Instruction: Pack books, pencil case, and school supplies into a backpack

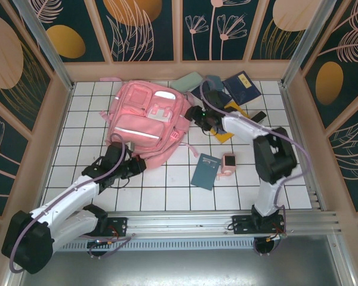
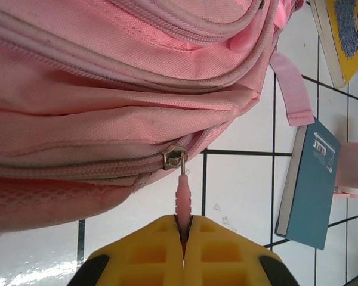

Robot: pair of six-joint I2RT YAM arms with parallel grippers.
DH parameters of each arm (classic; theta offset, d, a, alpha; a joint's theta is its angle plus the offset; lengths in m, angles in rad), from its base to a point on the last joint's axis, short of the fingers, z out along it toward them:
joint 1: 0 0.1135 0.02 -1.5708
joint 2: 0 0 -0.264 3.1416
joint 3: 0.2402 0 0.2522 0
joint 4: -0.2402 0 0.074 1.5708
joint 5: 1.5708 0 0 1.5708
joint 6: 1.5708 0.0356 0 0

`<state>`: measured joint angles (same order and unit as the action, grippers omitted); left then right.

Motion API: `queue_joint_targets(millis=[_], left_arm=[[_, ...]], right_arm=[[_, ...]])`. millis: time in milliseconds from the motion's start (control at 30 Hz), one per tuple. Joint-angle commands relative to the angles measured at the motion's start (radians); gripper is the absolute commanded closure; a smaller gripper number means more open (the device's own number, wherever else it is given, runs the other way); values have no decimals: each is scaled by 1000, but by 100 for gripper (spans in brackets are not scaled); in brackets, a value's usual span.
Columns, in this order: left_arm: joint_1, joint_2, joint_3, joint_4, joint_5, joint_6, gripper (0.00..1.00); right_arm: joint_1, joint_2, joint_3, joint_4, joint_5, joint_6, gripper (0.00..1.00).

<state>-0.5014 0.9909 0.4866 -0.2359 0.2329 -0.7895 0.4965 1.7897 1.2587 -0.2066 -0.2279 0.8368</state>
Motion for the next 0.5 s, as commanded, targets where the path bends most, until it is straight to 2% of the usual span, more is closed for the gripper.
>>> queue_joint_targets(millis=[0, 133, 200, 333, 467], left_arm=[[-15, 39, 59, 47, 43, 34, 100], [-57, 89, 113, 49, 33, 49, 100], [-82, 112, 136, 49, 25, 51, 100], [-124, 141, 159, 47, 7, 51, 100], [-137, 130, 153, 47, -3, 43, 100]], right_arm=[[69, -113, -174, 190, -194, 247, 43], [159, -142, -280, 358, -260, 432, 50], [198, -119, -286, 422, -284, 496, 50], [218, -70, -286, 479, -295, 555, 46], [219, -39, -306, 513, -277, 585, 46]])
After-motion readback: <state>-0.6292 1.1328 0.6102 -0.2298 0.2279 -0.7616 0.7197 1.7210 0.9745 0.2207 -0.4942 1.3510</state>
